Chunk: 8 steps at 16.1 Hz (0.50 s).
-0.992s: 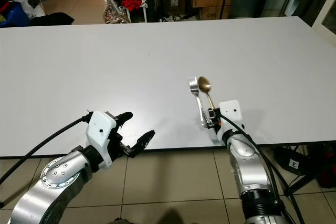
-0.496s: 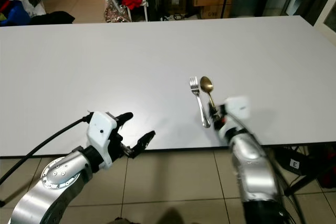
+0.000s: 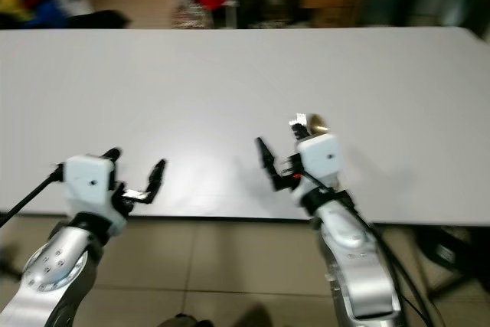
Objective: Setting the table
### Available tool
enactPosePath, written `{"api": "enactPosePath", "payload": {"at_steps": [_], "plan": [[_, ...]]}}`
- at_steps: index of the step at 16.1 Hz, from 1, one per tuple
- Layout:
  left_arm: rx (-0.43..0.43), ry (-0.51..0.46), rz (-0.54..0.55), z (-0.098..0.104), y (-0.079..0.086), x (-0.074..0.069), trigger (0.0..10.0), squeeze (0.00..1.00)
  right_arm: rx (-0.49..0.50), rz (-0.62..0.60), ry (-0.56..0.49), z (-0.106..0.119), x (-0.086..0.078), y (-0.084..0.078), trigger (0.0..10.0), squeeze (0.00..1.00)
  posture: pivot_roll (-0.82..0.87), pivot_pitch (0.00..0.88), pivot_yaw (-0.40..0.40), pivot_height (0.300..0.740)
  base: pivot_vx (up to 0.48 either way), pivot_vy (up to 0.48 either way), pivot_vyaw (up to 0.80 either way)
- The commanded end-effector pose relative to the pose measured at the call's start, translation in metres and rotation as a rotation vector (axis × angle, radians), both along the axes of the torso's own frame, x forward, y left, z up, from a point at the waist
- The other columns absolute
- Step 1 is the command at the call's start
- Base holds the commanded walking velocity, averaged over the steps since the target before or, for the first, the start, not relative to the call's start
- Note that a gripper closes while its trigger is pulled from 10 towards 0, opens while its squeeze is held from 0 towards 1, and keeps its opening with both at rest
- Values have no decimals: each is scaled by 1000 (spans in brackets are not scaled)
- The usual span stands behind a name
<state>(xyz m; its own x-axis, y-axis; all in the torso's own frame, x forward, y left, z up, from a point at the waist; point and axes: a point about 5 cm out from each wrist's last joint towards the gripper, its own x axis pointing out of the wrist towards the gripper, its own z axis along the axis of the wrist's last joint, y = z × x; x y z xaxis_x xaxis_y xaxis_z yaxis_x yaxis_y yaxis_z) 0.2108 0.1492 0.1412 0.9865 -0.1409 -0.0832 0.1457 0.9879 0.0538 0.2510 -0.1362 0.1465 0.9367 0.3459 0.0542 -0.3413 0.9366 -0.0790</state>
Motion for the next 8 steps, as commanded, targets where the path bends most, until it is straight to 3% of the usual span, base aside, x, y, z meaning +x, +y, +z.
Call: {"api": "enactPosePath", "payload": {"at_steps": [1,4,5,6,7,8], "plan": [[-18,-1,17,2,1,-2,10000,1000,-11,-43,-21,4,2,-5,10000,1000,-100,0,80,740,0,0,800],[36,-26,73,-1,5,-3,10000,1000,-27,-61,37,-5,4,-10,10000,1000,-100,0,92,740,0,0,800],[21,-50,143,1,10,-1,10000,1000,-17,-79,92,-10,5,-12,10000,1000,-100,0,92,740,0,0,800],[71,-84,188,3,16,1,10000,1000,-14,-87,134,-15,7,-14,10000,1000,-99,0,91,740,0,0,800],[56,-64,204,2,21,3,10000,1000,-12,-90,167,-19,8,-13,10000,1000,-100,0,89,740,0,0,800],[101,-46,199,0,24,5,10000,1000,-25,-77,189,-23,10,-12,10000,1000,-99,0,86,740,0,0,800]]}}
